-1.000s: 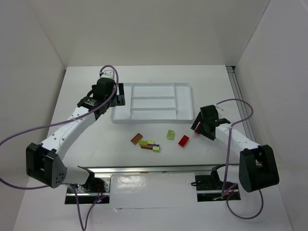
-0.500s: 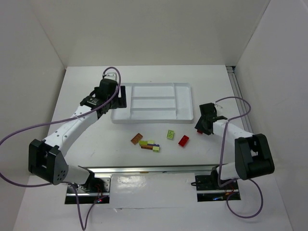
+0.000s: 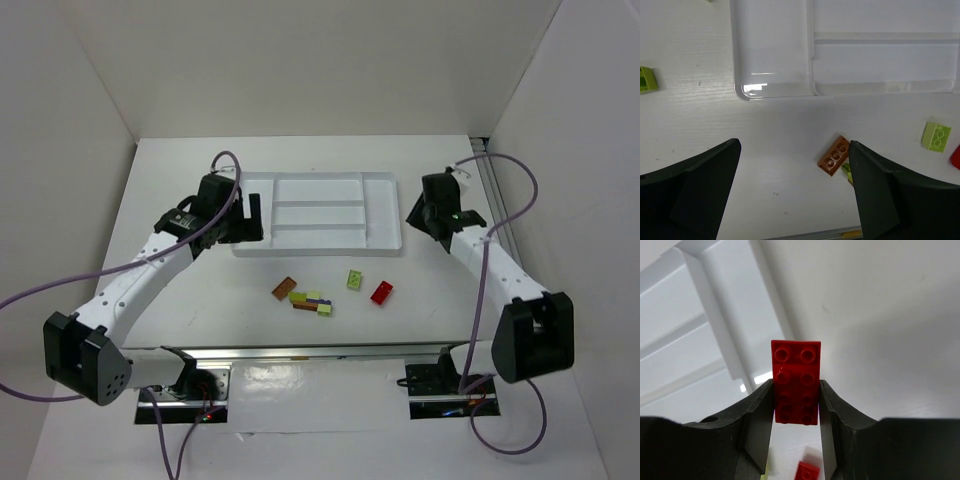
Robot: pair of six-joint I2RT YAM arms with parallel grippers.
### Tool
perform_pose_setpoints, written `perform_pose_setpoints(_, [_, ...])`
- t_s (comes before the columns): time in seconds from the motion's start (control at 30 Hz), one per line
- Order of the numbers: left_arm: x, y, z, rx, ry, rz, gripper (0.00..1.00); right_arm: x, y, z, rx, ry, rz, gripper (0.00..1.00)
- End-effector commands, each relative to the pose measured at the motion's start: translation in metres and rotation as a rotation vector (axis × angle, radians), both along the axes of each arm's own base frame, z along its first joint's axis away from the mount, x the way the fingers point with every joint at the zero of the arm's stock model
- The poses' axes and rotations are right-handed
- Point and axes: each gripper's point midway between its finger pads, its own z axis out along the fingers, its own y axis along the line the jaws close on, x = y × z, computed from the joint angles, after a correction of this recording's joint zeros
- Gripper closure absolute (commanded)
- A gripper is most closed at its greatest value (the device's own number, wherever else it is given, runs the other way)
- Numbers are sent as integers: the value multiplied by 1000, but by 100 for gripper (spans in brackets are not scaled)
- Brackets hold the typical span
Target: Sort the legos into containers by color
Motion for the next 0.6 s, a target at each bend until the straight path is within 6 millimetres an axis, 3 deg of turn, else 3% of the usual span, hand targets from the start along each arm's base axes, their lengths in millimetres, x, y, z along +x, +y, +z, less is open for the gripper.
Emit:
perform_pose_setpoints(0.0, [-9,4,1,2,-9,1,0,45,30,9,-13,-33,109,63])
perform_pose_setpoints(0.03, [-8,5,-1,2,-13,18,0,53,36,12,-20,-38,127,63])
perform_pose_setpoints(0.07, [-8,3,-1,-3,-14,26,0,69,46,29,-11,-81,140,63])
perform_pose_setpoints(0.13, [-6,2,0,-9,-13,33,0,86,49,21,-30,-67,140,62])
perform_pose_setpoints(0.2, [-6,-1,0,-37,-7,50,0,104,58,30,-24,-95,150,60])
perform_pose_setpoints(0.23, [-4,-2,2,-42,-16,50,0,108,62,13,-26,-48,160,58])
perform_pose_setpoints(0.3, [-4,-3,2,-58,-14,66,0,122,67,13,-19,-48,167,58])
perform_pose_setpoints(0.37, [0,-5,5,-63,-26,66,0,128,69,-3,-24,-22,168,58])
perform_pose_setpoints(0.57, [4,-6,0,-49,-10,60,0,134,79,-23,-22,10,199,55])
